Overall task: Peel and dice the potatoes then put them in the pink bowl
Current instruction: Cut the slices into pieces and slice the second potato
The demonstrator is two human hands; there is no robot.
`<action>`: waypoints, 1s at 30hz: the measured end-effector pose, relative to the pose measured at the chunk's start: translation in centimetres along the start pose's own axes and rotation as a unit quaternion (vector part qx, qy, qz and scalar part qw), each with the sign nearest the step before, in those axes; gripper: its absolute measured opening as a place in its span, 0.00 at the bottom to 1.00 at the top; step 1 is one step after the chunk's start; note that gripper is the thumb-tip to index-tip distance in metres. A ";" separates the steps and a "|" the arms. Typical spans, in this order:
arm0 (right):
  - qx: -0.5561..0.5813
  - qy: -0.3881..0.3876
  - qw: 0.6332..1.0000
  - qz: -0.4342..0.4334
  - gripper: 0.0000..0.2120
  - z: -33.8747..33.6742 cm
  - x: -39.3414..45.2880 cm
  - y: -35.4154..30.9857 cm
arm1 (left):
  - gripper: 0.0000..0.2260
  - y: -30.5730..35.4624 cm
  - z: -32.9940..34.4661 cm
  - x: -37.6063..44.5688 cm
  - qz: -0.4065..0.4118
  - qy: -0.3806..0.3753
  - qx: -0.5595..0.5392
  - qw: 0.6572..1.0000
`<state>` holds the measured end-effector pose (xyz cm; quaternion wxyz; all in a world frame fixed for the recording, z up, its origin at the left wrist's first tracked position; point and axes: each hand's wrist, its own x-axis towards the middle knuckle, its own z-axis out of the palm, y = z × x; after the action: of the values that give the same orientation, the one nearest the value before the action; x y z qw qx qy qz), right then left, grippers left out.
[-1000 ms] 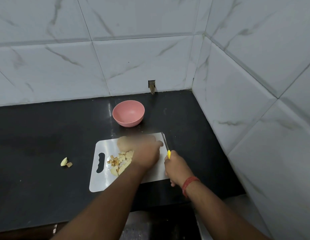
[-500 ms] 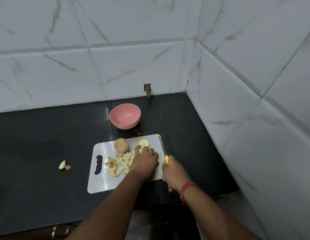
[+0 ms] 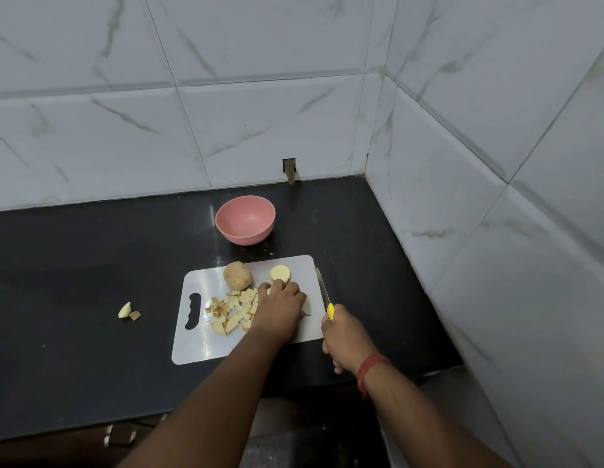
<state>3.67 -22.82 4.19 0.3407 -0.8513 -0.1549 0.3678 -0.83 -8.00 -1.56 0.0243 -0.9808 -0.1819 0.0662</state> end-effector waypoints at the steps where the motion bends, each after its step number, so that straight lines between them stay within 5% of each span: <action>1: -0.004 0.001 1.000 0.001 0.09 0.0 0.0 0.0 | 0.16 0.0 0.0 0.0 -0.001 -0.001 0.000 1.000; 12: 0.004 -0.010 0.999 0.030 0.09 -0.2 -0.5 0.0 | 0.16 0.3 0.2 -0.3 -0.052 0.014 0.017 0.998; 25: 0.001 -0.010 1.000 0.013 0.09 -0.2 0.4 0.5 | 0.14 0.4 -0.6 0.3 0.103 0.036 0.096 0.989; 30: -0.004 -0.007 1.000 0.012 0.09 -0.3 1.1 0.2 | 0.17 0.7 -1.3 0.7 -0.062 0.039 -0.082 0.994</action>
<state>4.60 -22.55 3.59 0.3319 -0.8519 -0.1486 0.3769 0.26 -8.38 -0.43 -0.0451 -0.9682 -0.2456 0.0113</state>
